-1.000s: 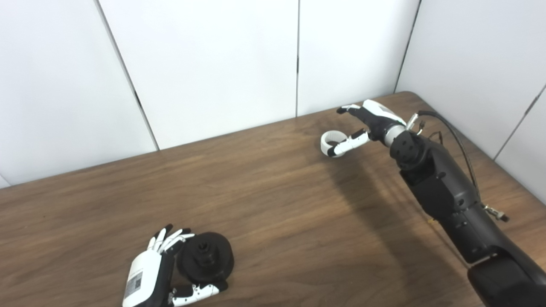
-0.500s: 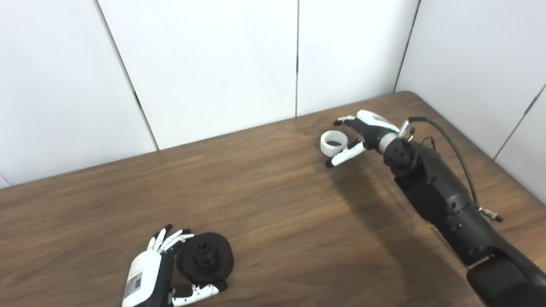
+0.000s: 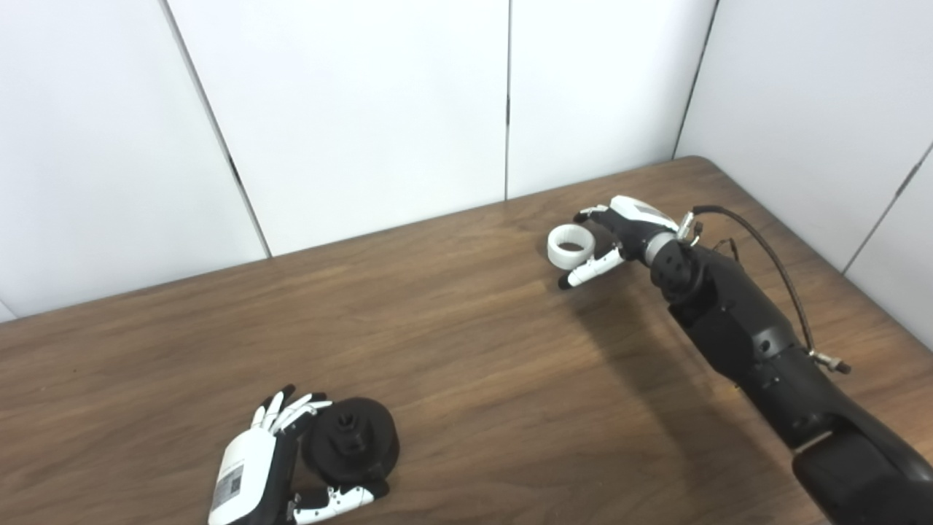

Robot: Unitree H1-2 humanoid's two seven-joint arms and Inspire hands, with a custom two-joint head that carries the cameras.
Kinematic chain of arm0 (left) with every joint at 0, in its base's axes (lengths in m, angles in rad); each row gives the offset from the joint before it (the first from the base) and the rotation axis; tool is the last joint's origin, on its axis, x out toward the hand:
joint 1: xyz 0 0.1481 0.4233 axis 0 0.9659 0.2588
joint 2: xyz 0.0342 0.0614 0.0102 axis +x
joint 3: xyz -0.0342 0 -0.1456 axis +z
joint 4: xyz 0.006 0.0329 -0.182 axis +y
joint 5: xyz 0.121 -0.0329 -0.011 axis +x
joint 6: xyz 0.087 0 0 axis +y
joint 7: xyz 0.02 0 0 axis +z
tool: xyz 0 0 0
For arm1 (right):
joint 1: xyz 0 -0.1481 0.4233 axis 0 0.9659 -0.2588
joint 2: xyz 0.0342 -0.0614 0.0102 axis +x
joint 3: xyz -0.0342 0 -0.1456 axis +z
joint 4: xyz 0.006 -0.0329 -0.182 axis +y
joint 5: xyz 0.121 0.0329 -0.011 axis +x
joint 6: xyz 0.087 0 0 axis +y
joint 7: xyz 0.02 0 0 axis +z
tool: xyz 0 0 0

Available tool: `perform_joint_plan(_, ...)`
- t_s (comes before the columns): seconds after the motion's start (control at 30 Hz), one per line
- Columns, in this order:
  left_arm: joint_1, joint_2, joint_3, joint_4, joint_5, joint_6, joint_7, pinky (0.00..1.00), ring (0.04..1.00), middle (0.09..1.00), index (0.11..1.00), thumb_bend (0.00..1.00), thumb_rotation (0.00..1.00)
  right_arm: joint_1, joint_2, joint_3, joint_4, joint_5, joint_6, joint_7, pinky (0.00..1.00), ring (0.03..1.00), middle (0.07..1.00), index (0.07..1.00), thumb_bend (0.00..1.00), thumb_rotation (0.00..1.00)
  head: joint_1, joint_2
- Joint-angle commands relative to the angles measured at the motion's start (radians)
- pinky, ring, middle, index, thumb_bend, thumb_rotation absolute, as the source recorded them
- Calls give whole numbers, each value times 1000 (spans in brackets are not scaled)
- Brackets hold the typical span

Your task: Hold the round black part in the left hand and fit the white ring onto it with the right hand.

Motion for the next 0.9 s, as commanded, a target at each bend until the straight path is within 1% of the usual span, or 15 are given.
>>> perform_joint_plan(0.0,77,49,-10,110,53,68,-30,1000,984,854,484,525,73,-52,-33,-7,-12,5,-18,-37,1000,1000,974,885,892,416,3,2)
perform_joint_plan(0.27,73,48,-12,111,61,66,-26,1000,978,853,484,525,72,-58,-36,-6,-8,21,-16,-52,1000,1000,970,878,886,434,5,2)
perform_joint_plan(0.5,75,47,-8,108,56,65,-25,1000,977,851,484,525,71,-72,-31,1,6,25,-28,-67,1000,998,966,862,862,427,10,3)
perform_joint_plan(0.67,70,49,-5,106,54,69,-32,1000,982,851,484,525,71,-78,-21,5,19,36,-39,-93,1000,977,946,811,813,391,10,3)
perform_joint_plan(0.8,74,50,-4,98,53,68,-32,1000,983,851,484,525,71,-85,-14,15,24,39,-41,-109,1000,970,939,780,791,363,12,13)
perform_joint_plan(0.87,76,49,-5,95,57,70,-32,1000,985,854,484,525,72,-87,-10,17,25,41,-44,-118,1000,962,930,753,777,330,11,15)
